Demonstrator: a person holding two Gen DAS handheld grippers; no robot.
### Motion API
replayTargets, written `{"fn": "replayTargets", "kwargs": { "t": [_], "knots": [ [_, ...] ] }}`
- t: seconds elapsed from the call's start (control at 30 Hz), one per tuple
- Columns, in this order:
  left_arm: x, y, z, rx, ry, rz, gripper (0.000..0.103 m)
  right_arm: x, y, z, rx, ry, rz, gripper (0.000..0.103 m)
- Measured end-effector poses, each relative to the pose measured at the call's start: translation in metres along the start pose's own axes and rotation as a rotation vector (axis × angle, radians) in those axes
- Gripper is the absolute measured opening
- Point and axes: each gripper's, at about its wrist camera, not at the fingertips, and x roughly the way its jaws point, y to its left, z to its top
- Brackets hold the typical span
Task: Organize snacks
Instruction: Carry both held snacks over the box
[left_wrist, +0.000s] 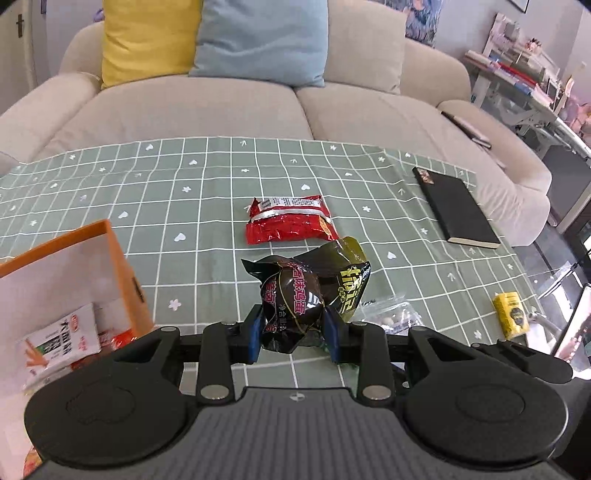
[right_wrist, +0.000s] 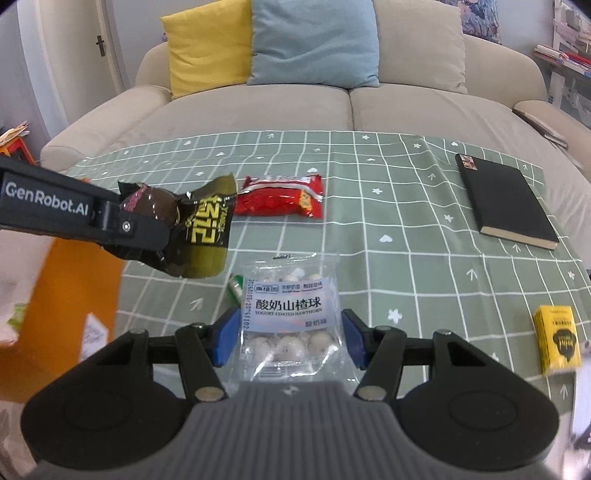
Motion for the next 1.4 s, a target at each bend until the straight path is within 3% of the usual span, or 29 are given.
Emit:
{"fn": "replayTargets", "kwargs": {
  "t": [0.7,1.0,1.4],
  "knots": [
    [-0.080,0.039,-0.061,-0.103,-0.046,-0.011,0.037,-0.058,0.050,-0.034,-0.057,0.059,0.061,0.057],
    [-0.110,0.071,-0.061,-0.165,-0.101,0.026,0.037,-0.085,0.084,-0.015,-0.101,-0.009,0.108,0.057],
    [-0.134,0.135,-0.056,-0.241,-0.146,0.165,0.037,-0.096,0.152,0.024,-0.206,-0.075,0.227,0.057]
  ]
}}
